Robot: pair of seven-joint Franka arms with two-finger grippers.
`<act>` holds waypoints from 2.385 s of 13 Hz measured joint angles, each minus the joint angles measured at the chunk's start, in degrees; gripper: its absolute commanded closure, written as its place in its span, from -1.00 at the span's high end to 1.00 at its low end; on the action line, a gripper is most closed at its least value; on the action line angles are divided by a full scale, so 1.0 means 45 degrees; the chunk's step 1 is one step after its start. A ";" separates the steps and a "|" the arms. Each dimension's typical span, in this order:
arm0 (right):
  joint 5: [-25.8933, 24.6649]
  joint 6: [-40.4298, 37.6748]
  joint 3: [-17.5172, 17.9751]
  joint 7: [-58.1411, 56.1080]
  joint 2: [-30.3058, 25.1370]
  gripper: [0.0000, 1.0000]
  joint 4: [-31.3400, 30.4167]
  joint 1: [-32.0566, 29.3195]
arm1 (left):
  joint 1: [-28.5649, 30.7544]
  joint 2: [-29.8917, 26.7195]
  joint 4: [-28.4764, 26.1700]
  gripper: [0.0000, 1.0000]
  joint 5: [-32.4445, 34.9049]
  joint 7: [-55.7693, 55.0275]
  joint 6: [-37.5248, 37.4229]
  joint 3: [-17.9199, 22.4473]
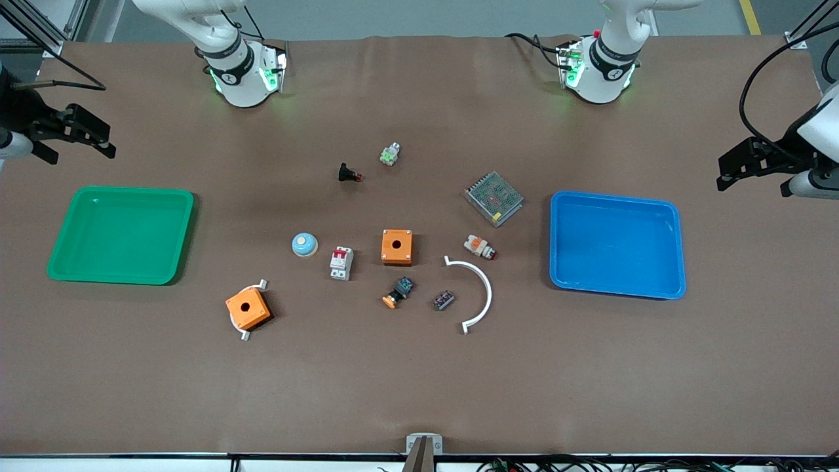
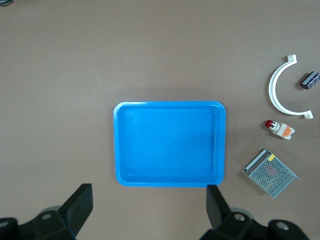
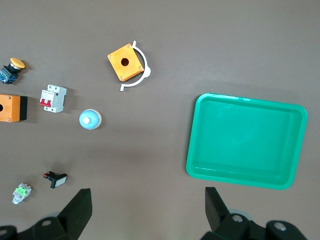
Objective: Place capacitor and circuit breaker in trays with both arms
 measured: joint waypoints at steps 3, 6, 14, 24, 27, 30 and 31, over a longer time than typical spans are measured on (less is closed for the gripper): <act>0.0001 0.0000 0.0000 0.0000 0.0000 1.00 0.0000 0.0000 | -0.0008 0.0000 0.0000 0.99 0.0000 -0.0358 0.0000 -0.0019; 0.0001 0.0000 0.0000 0.0000 0.0000 1.00 0.0000 0.0000 | -0.0026 0.0007 0.0000 0.99 0.0000 -0.0676 0.0000 -0.0028; 0.0067 0.1291 0.0102 0.2824 0.1518 1.00 -0.0214 0.2253 | -0.0911 0.2167 -0.0073 0.99 -0.1026 -0.2961 -0.0053 -0.0425; 0.0075 0.5926 0.0135 0.6966 0.6748 0.91 -0.0286 0.5982 | -0.4997 0.6778 0.1748 0.99 -0.1212 -1.2898 0.5261 -0.0580; 0.0334 0.7252 0.0131 0.7097 0.7964 0.91 -0.0273 0.6319 | -0.5893 0.8364 0.2123 0.99 -0.1310 -1.4652 0.7592 -0.0587; 0.0768 0.8216 0.0130 0.7097 0.8725 0.84 -0.0259 0.6360 | -0.6264 1.0024 0.2582 0.99 -0.1313 -1.5525 0.9626 -0.0584; 0.0780 0.8457 0.0130 0.7098 0.8921 0.79 -0.0253 0.6370 | -0.6296 1.0476 0.2739 0.99 -0.1316 -1.5623 1.0166 -0.0584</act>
